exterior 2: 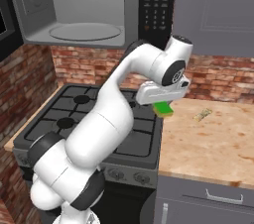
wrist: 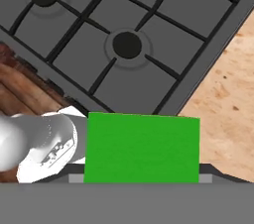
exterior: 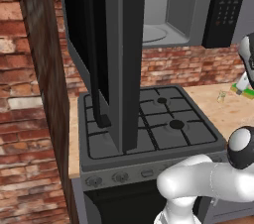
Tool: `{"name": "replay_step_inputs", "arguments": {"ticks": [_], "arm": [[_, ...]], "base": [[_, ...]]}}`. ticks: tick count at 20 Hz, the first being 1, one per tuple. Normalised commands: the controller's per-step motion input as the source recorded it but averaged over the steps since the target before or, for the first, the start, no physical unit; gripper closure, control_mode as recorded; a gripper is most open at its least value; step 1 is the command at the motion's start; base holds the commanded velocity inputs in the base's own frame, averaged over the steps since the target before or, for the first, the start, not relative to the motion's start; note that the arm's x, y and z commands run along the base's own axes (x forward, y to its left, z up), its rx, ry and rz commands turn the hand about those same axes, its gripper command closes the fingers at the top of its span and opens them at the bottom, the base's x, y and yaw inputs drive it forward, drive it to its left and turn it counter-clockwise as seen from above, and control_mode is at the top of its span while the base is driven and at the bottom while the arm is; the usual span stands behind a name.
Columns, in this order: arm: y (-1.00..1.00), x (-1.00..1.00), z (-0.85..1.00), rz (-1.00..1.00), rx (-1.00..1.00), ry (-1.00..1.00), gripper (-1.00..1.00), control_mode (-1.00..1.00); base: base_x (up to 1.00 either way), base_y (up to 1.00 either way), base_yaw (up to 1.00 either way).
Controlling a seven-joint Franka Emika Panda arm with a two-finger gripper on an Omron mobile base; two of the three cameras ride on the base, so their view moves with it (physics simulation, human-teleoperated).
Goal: Place the sponge inside the microwave to prepare for sanitizing.
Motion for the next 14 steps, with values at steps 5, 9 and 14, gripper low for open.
{"name": "replay_step_inputs", "arguments": {"ticks": [5, 9, 14], "arm": [[0.47, -0.19, 0.41, 0.00, 0.02, -0.03, 1.00, -1.00], [0.51, -0.14, 0.38, 0.00, 0.05, 0.00, 1.00, -1.00], [0.51, -0.05, 0.32, 0.00, 0.05, 0.00, 1.00, -1.00]], "base": [[0.00, 0.00, 0.00], [0.00, 0.00, 0.00], [0.00, 0.00, 0.00]]}}
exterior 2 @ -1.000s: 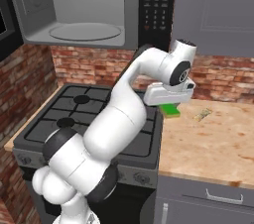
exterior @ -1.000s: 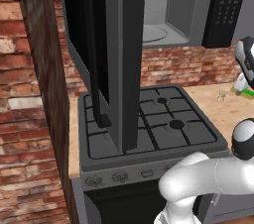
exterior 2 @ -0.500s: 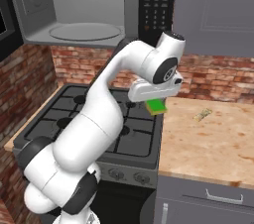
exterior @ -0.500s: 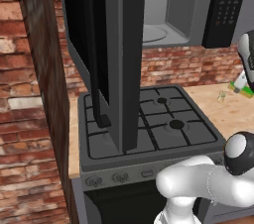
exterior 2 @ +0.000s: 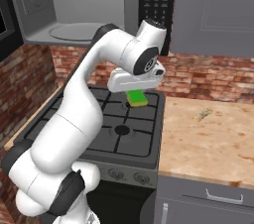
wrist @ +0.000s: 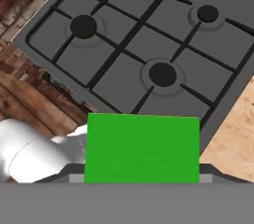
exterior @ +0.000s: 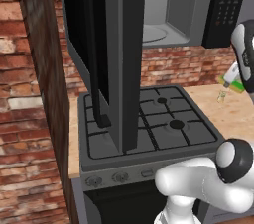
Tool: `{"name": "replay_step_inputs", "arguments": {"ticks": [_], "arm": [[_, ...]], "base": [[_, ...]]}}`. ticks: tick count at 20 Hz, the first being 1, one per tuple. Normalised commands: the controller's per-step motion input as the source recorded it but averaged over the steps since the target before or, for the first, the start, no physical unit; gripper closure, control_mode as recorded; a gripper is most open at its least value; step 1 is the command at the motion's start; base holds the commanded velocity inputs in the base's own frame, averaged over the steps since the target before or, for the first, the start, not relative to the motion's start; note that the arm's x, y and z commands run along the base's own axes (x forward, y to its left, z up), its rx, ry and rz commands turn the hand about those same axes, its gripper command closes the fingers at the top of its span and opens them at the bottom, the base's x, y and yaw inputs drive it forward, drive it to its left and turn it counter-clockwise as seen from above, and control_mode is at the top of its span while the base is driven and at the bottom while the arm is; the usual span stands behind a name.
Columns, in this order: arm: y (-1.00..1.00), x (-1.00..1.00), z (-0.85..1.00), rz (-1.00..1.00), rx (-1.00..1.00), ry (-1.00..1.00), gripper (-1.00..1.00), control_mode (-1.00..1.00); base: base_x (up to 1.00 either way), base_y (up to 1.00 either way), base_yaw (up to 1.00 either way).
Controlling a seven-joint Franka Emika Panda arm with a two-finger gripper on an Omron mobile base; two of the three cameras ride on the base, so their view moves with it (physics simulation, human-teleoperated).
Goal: Place the sponge inside the microwave to prepare for sanitizing.
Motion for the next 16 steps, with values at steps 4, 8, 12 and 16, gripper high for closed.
{"name": "replay_step_inputs", "arguments": {"ticks": [4, 8, 12, 16], "arm": [[0.48, -0.10, 0.31, 0.00, 0.11, -0.01, 1.00, -1.00], [0.47, -0.09, 0.28, 0.00, 0.10, -0.04, 1.00, -1.00], [0.43, 0.03, 0.23, 0.00, 0.10, -0.10, 1.00, -1.00], [0.39, 0.15, 0.17, 0.00, 0.12, -0.15, 1.00, -1.00]], "base": [[0.00, 0.00, 0.00], [0.00, 0.00, 0.00], [0.00, 0.00, 0.00], [0.00, 0.00, 0.00]]}}
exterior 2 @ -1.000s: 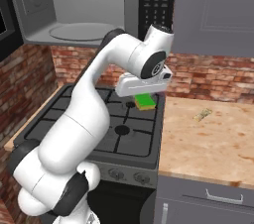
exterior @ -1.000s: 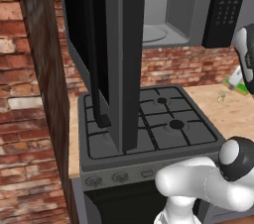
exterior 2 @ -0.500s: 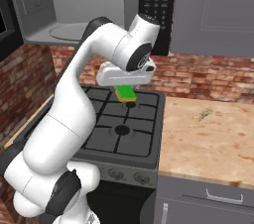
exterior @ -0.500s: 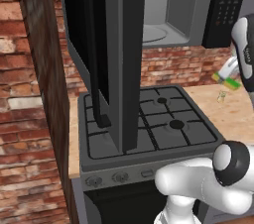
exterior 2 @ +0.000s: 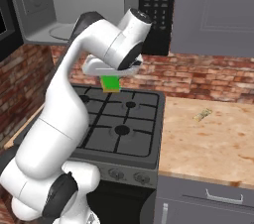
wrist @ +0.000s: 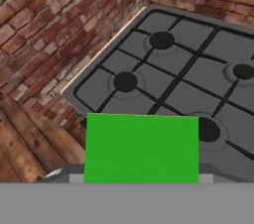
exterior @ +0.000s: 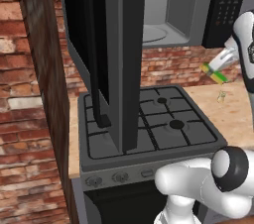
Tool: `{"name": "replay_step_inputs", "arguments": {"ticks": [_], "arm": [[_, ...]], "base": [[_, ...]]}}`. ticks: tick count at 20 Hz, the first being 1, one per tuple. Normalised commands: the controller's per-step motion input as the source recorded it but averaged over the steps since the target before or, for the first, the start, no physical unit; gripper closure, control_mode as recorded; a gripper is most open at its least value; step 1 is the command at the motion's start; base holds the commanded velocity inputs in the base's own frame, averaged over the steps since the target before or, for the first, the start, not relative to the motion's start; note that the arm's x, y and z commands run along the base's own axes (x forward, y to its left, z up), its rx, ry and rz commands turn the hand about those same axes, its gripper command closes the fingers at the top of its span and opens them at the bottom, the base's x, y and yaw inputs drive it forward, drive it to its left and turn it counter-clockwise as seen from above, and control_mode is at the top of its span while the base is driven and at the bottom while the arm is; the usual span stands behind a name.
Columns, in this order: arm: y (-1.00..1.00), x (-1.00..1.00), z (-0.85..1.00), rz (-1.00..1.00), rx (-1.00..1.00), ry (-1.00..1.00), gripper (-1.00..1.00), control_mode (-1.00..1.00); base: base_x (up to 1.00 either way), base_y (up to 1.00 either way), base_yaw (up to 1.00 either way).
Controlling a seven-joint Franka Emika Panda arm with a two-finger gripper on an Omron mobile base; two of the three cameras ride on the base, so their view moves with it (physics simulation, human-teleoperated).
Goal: Place the sponge inside the microwave to prepare for sanitizing.
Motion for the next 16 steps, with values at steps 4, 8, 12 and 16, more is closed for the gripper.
{"name": "replay_step_inputs", "arguments": {"ticks": [4, 8, 12, 16], "arm": [[0.40, 0.06, 0.18, 0.00, 0.13, -0.25, 1.00, -1.00], [0.38, 0.03, 0.08, 0.00, 0.03, -0.38, 1.00, -1.00], [0.28, 0.21, 0.21, -0.01, 0.04, -0.19, 1.00, -1.00], [0.26, 0.18, 0.45, 0.00, 0.08, 0.00, 1.00, -1.00]], "base": [[0.00, 0.00, 0.00], [0.00, 0.00, 0.00], [0.00, 0.00, 0.00], [0.00, 0.00, 0.00]]}}
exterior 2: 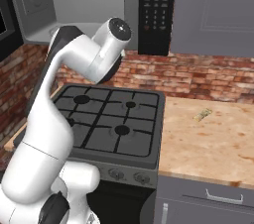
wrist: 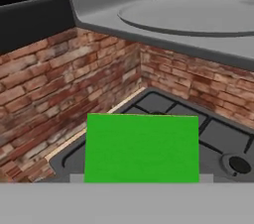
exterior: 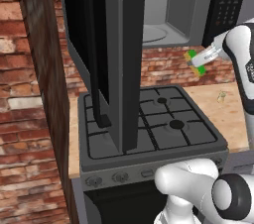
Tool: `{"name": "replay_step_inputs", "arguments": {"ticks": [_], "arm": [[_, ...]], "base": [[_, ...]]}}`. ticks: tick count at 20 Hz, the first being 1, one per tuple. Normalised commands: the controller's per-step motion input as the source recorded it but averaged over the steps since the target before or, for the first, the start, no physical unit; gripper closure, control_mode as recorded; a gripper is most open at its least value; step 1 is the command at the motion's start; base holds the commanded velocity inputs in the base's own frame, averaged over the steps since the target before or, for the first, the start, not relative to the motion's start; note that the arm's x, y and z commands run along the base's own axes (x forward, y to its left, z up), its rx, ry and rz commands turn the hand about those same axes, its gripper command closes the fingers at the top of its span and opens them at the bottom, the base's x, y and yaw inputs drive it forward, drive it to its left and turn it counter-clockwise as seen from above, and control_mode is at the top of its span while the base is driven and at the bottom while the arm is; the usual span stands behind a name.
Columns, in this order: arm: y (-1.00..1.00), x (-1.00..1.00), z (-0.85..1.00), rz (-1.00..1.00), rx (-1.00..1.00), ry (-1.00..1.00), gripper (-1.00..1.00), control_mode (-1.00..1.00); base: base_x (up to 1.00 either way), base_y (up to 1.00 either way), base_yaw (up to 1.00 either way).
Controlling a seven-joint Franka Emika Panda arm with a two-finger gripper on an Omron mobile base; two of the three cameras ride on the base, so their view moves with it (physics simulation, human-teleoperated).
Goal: Place the sponge inside the microwave to prepare for sanitizing.
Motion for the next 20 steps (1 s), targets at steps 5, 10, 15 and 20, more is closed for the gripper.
{"name": "replay_step_inputs", "arguments": {"ticks": [5, 10, 15, 20], "arm": [[0.28, 0.28, 0.41, -0.01, 0.05, 0.02, 1.00, -1.00], [0.18, 0.44, 0.28, 0.00, 0.05, 0.00, 1.00, -1.00], [0.15, 0.43, 0.18, 0.00, 0.02, -0.06, 1.00, -1.00], [0.18, 0.44, 0.02, 0.00, 0.00, -0.11, 1.00, -1.00]], "base": [[0.00, 0.00, 0.00], [0.00, 0.00, 0.00], [0.00, 0.00, 0.00], [0.00, 0.00, 0.00]]}}
